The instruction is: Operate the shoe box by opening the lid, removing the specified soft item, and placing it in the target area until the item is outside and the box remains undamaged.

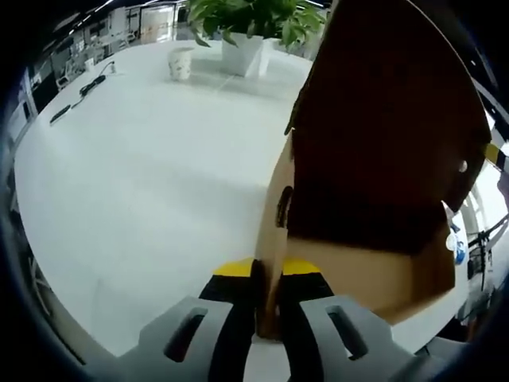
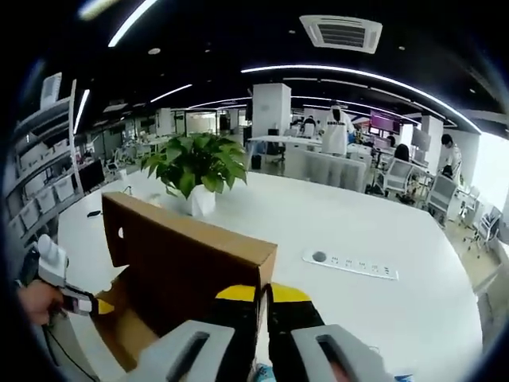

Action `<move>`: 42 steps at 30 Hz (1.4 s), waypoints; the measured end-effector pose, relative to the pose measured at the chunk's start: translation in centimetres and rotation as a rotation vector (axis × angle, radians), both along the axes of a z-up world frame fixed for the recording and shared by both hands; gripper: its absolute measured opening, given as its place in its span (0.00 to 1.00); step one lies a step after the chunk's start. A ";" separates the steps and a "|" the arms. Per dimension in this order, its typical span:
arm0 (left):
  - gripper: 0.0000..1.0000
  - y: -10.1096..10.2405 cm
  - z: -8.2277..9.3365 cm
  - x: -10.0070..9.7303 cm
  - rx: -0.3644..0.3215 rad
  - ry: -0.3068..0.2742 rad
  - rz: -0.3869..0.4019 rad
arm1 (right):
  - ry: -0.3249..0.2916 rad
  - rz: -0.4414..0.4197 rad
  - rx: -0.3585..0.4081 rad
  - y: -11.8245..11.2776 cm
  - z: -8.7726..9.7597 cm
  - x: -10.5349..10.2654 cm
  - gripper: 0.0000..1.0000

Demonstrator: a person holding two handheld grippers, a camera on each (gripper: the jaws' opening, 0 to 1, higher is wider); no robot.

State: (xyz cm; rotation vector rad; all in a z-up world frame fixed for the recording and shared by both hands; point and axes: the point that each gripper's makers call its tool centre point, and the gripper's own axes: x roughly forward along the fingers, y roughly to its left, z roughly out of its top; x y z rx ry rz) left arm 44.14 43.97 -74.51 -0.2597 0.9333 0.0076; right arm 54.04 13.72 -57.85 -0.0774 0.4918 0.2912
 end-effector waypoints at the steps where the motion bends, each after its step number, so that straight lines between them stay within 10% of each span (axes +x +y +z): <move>1: 0.08 0.0 0.1 -0.1 -0.008 -0.004 0.002 | -0.003 -0.003 -0.001 0.0 0.0 -0.2 0.00; 42: 0.11 0.1 0.2 0.2 -0.094 -0.038 -0.011 | -0.106 -0.057 -0.024 0.4 -1.2 -6.2 0.00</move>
